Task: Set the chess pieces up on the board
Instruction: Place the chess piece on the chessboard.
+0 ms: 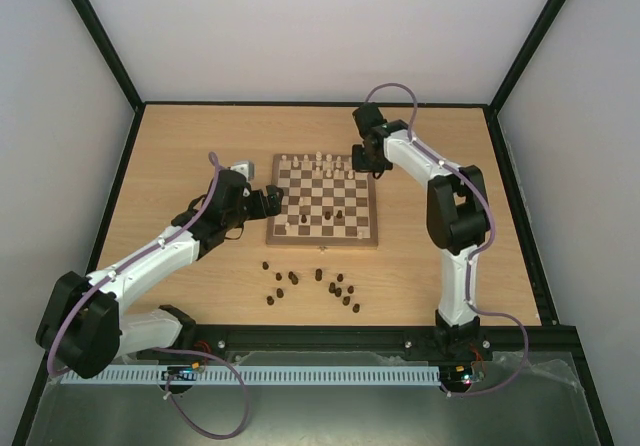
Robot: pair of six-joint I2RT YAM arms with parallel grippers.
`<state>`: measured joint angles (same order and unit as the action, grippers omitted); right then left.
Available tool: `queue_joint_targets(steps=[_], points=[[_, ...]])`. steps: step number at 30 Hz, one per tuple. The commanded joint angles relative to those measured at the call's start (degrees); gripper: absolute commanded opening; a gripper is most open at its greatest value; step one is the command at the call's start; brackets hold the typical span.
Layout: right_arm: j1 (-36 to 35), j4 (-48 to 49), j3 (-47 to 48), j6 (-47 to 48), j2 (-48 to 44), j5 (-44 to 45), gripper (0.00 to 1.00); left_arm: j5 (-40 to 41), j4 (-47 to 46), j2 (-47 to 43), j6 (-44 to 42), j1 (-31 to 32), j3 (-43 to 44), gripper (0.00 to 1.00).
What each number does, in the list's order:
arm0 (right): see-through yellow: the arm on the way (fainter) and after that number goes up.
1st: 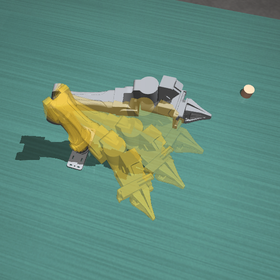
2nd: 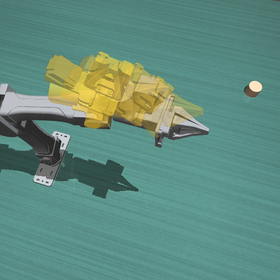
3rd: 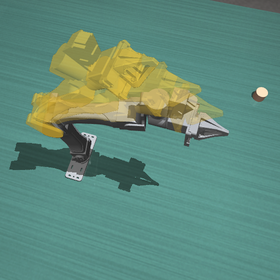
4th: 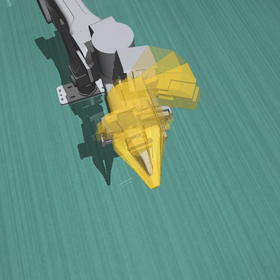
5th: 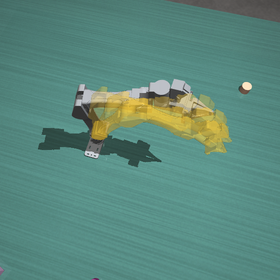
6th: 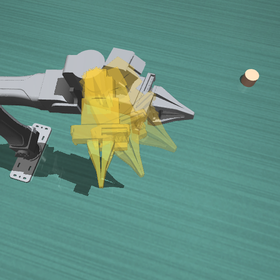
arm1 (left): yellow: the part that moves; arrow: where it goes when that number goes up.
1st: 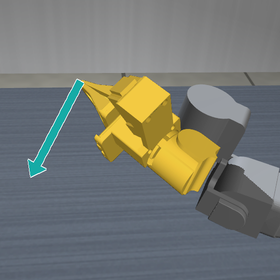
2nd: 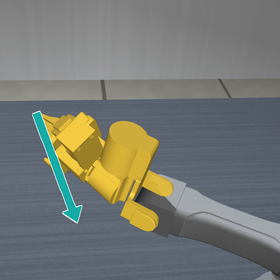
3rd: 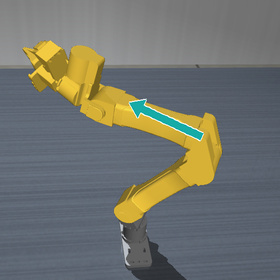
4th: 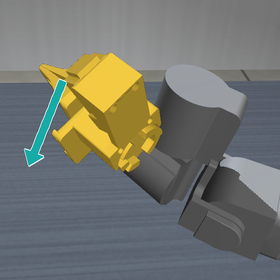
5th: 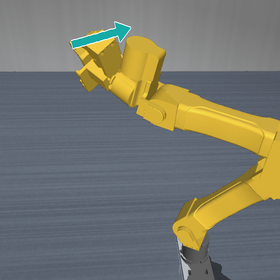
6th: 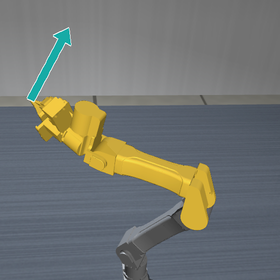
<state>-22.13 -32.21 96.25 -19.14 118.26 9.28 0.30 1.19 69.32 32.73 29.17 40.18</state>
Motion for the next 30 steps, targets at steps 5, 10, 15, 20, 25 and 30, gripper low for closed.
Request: queue_joint_targets(steps=[5,10,15,20,25,30], points=[[-0.11,-5.00,4.51,1.42,3.82,-1.10,0.12,1.00,-0.32,0.74,-0.56,-0.43,0.76,0.99],[-0.11,-5.55,6.71,1.62,5.71,-1.53,0.12,1.20,-0.22,0.55,-0.64,-0.58,0.72,1.00],[-0.11,-5.83,7.62,1.73,6.84,-1.79,0.12,1.05,-0.22,0.65,-0.57,-0.65,0.76,1.00],[-0.11,-5.62,7.47,1.90,7.40,-1.80,0.12,1.00,-0.22,0.64,-0.65,-0.69,0.76,0.99],[-0.11,-5.44,7.50,1.99,8.01,-2.29,0.12,1.07,-0.05,0.42,-0.65,-0.78,0.82,1.00],[-0.17,-5.40,7.63,2.03,8.32,-3.03,0.13,1.07,0.04,0.38,-0.65,-0.87,0.82,0.99]])
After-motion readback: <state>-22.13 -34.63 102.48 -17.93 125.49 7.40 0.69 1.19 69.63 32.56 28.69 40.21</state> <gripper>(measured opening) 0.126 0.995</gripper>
